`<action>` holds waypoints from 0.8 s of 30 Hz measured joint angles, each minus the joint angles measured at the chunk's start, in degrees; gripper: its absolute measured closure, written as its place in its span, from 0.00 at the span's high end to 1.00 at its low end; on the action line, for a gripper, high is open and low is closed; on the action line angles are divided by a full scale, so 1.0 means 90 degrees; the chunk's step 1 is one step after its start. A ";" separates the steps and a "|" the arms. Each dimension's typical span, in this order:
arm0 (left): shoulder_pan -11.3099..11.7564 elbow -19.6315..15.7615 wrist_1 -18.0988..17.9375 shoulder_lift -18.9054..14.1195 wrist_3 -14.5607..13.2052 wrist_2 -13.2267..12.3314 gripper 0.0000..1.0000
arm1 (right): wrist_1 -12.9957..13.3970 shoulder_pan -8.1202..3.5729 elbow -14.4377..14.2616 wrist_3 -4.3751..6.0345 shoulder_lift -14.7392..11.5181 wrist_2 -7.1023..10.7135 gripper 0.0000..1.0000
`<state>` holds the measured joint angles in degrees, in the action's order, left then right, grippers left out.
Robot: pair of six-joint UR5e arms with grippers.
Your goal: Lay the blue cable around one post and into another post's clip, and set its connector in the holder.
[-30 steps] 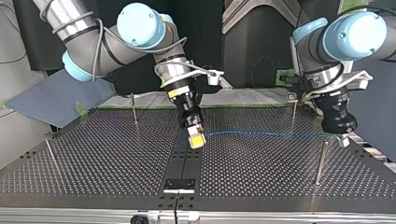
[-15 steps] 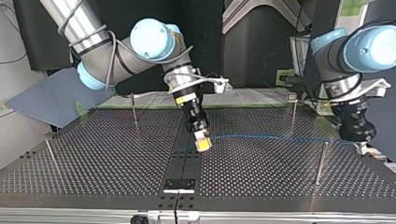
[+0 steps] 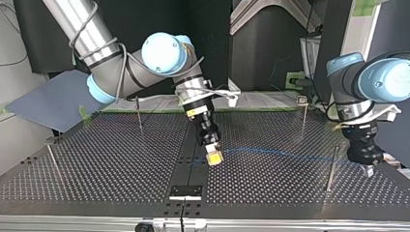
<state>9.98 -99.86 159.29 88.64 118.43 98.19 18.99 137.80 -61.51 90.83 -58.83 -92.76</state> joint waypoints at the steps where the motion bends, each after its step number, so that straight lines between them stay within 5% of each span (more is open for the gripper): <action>1: 0.0016 0.0011 -0.0019 0.0068 0.0032 -0.0003 0.00 | -0.0003 -0.0004 0.0027 0.0000 0.0024 -0.0001 0.00; 16: 0.0221 0.0052 -0.0434 0.0580 0.0557 -0.0346 0.00 | 0.0012 -0.0116 0.0129 0.0025 0.0181 -0.0026 0.00; 24: 0.0557 0.0064 -0.0585 0.0745 0.0803 -0.0567 0.00 | -0.0007 -0.0121 0.0138 0.0027 0.0244 -0.0020 0.00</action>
<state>14.99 -99.28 154.03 95.34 125.65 93.08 18.92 136.72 -60.27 91.07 -56.63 -92.94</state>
